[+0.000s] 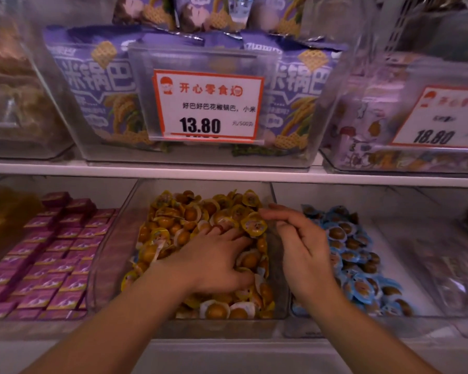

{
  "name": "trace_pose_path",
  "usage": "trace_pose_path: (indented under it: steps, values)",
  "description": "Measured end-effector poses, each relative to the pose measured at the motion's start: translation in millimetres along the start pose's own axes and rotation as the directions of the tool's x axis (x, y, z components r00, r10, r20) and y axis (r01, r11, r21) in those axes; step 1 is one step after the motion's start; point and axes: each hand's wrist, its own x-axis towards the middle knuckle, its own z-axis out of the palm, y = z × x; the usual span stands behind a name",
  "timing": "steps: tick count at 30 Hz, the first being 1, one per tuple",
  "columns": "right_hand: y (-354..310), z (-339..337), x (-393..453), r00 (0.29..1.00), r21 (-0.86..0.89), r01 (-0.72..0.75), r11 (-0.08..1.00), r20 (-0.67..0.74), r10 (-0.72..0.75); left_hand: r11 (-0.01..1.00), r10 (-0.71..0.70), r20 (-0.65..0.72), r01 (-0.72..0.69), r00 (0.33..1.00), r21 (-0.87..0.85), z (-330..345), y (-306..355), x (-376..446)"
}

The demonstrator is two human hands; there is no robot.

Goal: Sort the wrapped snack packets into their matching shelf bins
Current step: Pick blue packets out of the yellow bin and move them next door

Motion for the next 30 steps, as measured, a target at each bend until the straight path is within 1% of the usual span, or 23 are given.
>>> trace_pose_path:
  steps: [3,5,7,10,12,14,17,18,19,20,21,22,23,24,25,26,27,28,30]
  values:
    - [2,-3,0,1.000,-0.052,0.006,0.999,0.011,-0.006,0.998,-0.021,0.090,0.026,0.996,-0.060,-13,-3,2]
    - [2,-4,0,1.000,-0.071,0.011,0.997,0.029,-0.009,0.994,-0.007,0.097,0.017,0.995,-0.108,-17,-4,0]
    - [0,-6,0,0.999,-0.083,0.016,0.996,0.049,-0.012,0.981,0.031,0.130,-0.005,0.991,-0.194,-21,-7,-7]
    - [-1,-8,0,0.996,-0.127,0.050,0.991,0.085,-0.040,0.944,0.058,0.200,0.011,0.978,-0.330,-31,-20,-27]
    - [-2,-8,0,0.993,-0.140,0.075,0.987,0.096,-0.062,0.946,0.084,0.190,-0.018,0.978,-0.324,-30,-27,-44]
    - [-2,-8,1,0.993,-0.153,0.086,0.985,0.097,-0.072,0.943,0.078,0.155,-0.022,0.985,-0.331,-26,-29,-56]
    - [-6,-7,-1,0.991,-0.183,0.082,0.980,0.115,-0.062,0.903,0.049,0.065,-0.016,0.997,-0.429,-21,-26,-60]
    - [-9,-8,-3,0.988,-0.217,0.113,0.970,0.124,-0.087,0.897,0.035,0.030,-0.018,0.999,-0.442,-19,-24,-60]
    - [-13,-9,-5,0.980,-0.271,0.177,0.946,0.140,-0.143,0.892,0.019,-0.004,-0.018,1.000,-0.451,-17,-23,-59]
    - [-18,-11,-7,0.959,-0.349,0.271,0.897,0.184,-0.218,0.885,-0.002,-0.037,-0.016,0.999,-0.466,-15,-22,-59]
    - [-23,-12,-9,0.922,-0.443,0.376,0.814,0.267,-0.281,0.867,-0.027,-0.071,-0.012,0.997,-0.498,-14,-21,-60]
    - [-28,-12,-12,0.876,-0.534,0.470,0.703,0.382,-0.295,0.846,-0.055,-0.103,-0.009,0.993,-0.534,-13,-22,-61]
    - [-32,-10,-16,0.829,-0.608,0.538,0.584,0.509,-0.233,0.829,-0.082,-0.134,-0.007,0.988,-0.559,-12,-23,-62]
    - [-36,-7,-20,0.781,-0.658,0.585,0.473,0.615,-0.110,0.825,-0.105,-0.165,-0.007,0.981,-0.565,-11,-26,-64]
    - [-38,-2,-24,0.738,-0.697,0.616,0.367,0.673,0.041,0.830,-0.128,-0.192,-0.001,0.973,-0.558,-10,-29,-66]
    - [-38,3,-26,0.710,-0.723,0.642,0.255,0.686,0.159,0.842,-0.153,-0.217,0.013,0.964,-0.539,-10,-31,-68]
    - [-39,8,-28,0.697,-0.731,0.663,0.162,0.681,0.223,0.857,-0.171,-0.245,0.021,0.954,-0.515,-10,-33,-69]
    - [-41,12,-27,0.695,-0.734,0.671,0.102,0.671,0.256,0.869,-0.179,-0.279,0.020,0.944,-0.494,-10,-33,-71]
    - [-47,21,-24,0.681,-0.721,0.691,0.057,0.675,0.285,0.880,-0.174,-0.353,-0.015,0.919,-0.474,-9,-30,-72]
